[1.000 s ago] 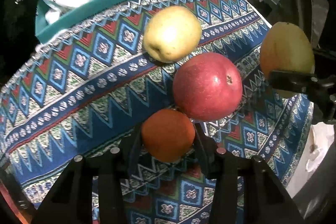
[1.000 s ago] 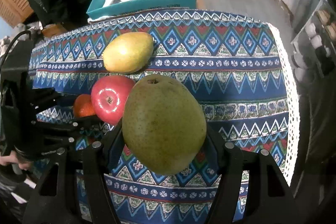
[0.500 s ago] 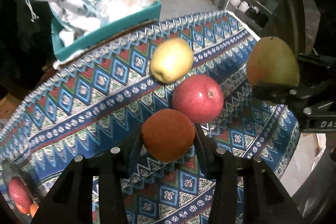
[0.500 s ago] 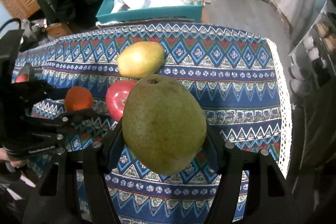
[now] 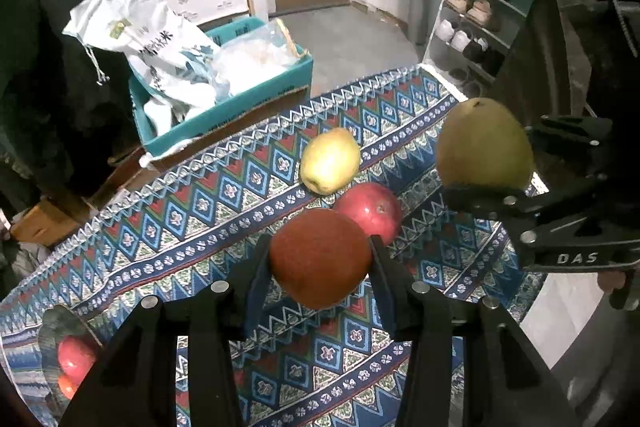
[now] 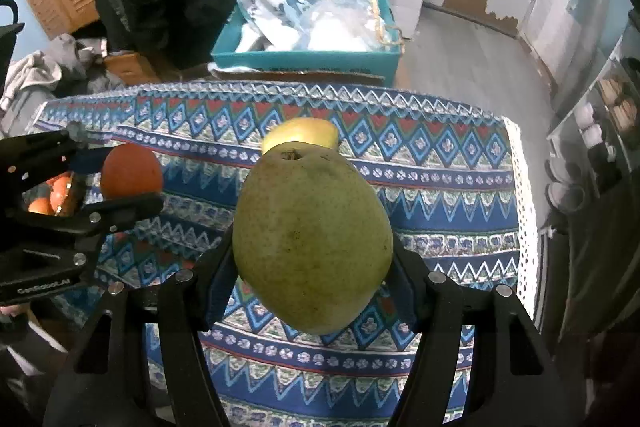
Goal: Organize fruits
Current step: 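Carry the orange and green pear over the glass bowl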
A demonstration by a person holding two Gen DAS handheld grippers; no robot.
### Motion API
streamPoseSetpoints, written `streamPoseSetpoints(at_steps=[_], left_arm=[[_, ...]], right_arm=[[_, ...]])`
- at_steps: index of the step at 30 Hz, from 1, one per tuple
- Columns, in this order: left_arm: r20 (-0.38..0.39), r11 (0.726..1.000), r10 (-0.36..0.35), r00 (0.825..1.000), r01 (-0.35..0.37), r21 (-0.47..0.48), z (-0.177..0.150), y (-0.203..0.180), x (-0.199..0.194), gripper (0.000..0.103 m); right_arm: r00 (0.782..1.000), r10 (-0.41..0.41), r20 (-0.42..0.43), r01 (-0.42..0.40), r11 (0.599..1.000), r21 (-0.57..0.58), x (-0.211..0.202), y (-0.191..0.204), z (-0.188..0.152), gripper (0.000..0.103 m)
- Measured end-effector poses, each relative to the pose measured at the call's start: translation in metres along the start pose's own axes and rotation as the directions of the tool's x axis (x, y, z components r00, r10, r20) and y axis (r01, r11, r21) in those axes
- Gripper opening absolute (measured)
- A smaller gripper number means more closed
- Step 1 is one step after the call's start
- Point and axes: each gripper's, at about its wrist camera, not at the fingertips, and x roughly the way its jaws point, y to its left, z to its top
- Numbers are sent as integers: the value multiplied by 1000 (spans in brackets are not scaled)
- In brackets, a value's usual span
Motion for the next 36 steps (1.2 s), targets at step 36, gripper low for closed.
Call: streamPoseSetpoints(at_steps=[36], left_arm=[[91,965,153,984,-129,-230,-68,117,-105,47]], right_arm=[[982,176,62,-160,966,-205,-21,152,63,66]])
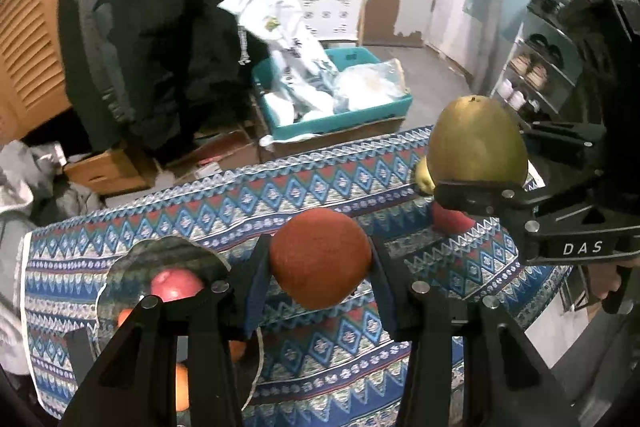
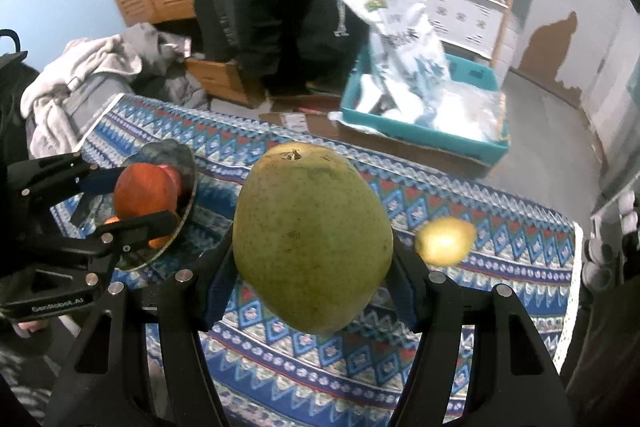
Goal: Organize fruits
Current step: 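Carry the orange and green pear over the glass bowl, then lower both fruits into the glass bowl, open both grippers and raise them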
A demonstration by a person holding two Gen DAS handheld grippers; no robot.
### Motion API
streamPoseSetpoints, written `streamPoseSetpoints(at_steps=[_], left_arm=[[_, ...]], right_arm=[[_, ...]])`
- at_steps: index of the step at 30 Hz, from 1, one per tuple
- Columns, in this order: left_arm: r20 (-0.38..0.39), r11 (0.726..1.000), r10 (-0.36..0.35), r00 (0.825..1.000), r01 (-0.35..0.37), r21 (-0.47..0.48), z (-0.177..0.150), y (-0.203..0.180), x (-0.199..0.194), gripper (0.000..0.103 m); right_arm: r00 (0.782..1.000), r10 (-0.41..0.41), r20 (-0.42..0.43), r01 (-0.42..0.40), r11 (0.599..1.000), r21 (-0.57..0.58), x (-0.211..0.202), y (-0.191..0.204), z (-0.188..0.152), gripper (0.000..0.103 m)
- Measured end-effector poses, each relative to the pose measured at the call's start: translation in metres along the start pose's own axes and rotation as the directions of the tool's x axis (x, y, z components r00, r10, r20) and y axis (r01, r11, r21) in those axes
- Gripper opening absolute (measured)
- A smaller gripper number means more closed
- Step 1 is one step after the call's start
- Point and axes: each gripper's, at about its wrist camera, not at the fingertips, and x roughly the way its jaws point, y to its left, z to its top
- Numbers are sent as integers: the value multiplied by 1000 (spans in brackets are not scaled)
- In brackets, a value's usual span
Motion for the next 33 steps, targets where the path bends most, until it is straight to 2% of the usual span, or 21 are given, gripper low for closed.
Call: streamPoseSetpoints(at_steps=[17,33], left_arm=[[0,986,71,997,-71,-153,-36,88,-18,47],[-28,948,135,990,-137,-287,-79,166,-27,47]], right_arm=[[994,97,-43,-101,990,-101,40,82,35,66],[978,168,-124,-191,960,-203,90,166,55,66]])
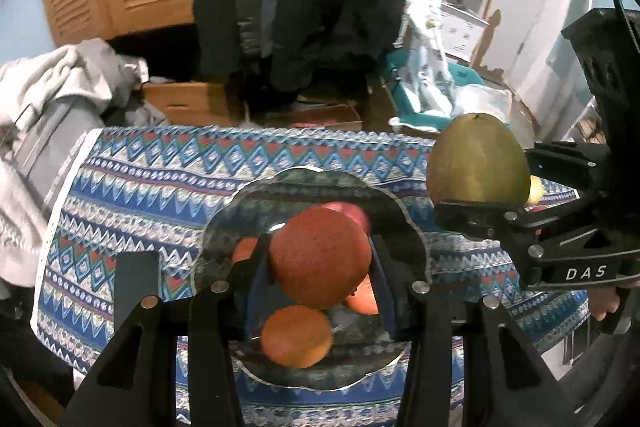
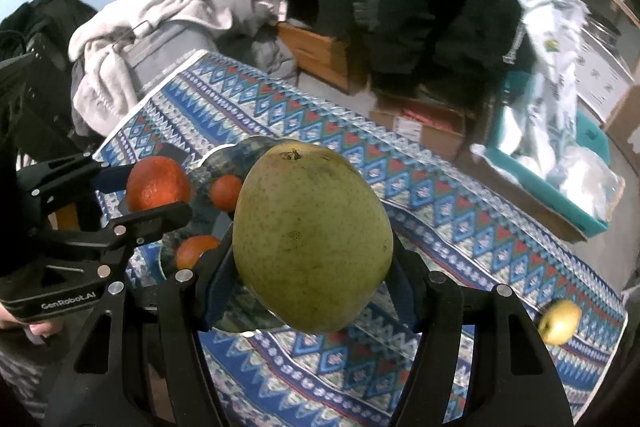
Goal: Organize fruits
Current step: 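Lower both fruits into the glass bowl, open both grippers and raise them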
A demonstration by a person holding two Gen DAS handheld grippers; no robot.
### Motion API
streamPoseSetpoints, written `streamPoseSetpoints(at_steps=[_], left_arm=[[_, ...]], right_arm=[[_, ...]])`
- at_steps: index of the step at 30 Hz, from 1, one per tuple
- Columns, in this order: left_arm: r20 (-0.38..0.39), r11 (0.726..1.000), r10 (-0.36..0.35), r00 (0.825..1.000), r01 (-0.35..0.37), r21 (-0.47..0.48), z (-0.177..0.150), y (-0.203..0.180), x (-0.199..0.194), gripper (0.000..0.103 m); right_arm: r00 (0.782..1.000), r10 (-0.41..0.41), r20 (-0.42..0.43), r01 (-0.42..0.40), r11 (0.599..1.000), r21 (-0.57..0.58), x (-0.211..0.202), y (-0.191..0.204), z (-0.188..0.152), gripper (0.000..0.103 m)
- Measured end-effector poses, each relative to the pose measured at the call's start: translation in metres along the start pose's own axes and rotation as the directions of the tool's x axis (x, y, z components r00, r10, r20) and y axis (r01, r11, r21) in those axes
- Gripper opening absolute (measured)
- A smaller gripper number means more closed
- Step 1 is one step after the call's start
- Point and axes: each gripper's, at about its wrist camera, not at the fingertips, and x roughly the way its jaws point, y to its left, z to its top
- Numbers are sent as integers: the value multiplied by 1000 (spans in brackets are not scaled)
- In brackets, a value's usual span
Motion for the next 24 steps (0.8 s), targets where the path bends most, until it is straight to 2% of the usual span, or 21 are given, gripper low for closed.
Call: streamPoseSetpoints(at_steps=[8,24], left_arm=[[-48,998,22,999,-25,-61,-15,38,17,47],[-139,993,36,990,-50,-105,-37,63,49,47]], right_arm=[[998,37,-55,-39,998,-44,36,27,12,66],[981,87,-175,-98,994,-54,91,48,8,66]])
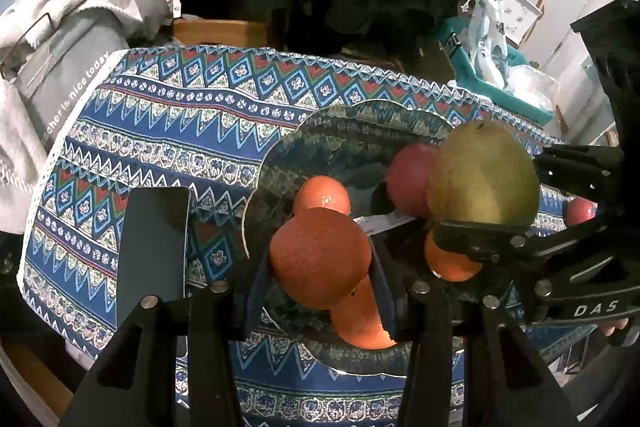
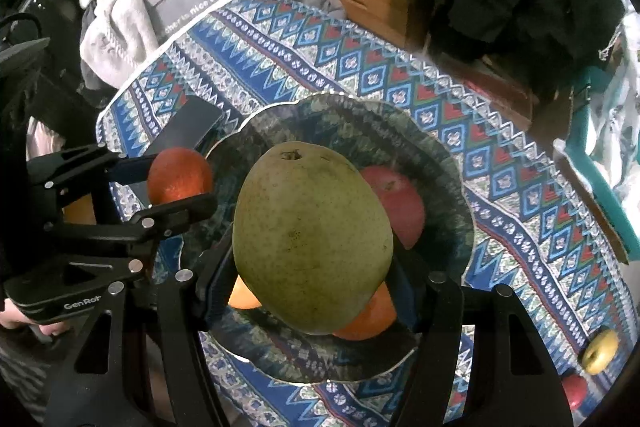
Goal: Organize fruits
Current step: 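Lower both fruits into the glass bowl, open both grippers and raise them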
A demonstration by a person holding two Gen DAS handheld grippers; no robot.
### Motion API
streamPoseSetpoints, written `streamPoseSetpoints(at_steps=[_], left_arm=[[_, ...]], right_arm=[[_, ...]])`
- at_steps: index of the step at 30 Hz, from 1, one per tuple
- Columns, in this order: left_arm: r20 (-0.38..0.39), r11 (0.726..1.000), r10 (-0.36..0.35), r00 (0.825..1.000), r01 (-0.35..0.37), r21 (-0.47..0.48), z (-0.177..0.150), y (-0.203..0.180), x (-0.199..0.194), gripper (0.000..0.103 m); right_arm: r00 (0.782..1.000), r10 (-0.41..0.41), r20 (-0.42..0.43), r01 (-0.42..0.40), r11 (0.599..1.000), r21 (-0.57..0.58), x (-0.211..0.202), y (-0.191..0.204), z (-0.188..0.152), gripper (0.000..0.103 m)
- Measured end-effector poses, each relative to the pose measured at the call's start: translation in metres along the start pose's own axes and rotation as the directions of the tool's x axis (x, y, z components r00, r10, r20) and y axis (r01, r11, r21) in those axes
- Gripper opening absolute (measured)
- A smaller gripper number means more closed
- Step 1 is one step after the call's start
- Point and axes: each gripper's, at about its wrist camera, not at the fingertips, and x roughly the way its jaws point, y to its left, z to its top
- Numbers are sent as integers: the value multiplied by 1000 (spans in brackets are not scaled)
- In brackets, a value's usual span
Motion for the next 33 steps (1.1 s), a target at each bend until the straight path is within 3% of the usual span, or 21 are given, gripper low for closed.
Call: streamPoseSetpoints(at_steps=[14,22,27,33], left_arm=[[-46,999,12,999,-13,-34,-4,10,12,52],[-64,999,14,998,-16,-35,-5,9,11,54],[-31,1000,19,999,-19,-11,-2,1,-2,61],[11,1000,18,1000,-18,1,3,-8,-21,63]], right_arm=[[998,10,-69,-9,1000,14,25,-1,-5,68],[999,41,-12,-40,999,9,10,7,-2,68],[998,52,42,-54,997,51,-10,0,4,68],[996,11,86,-18,996,85,-34,-10,2,67]])
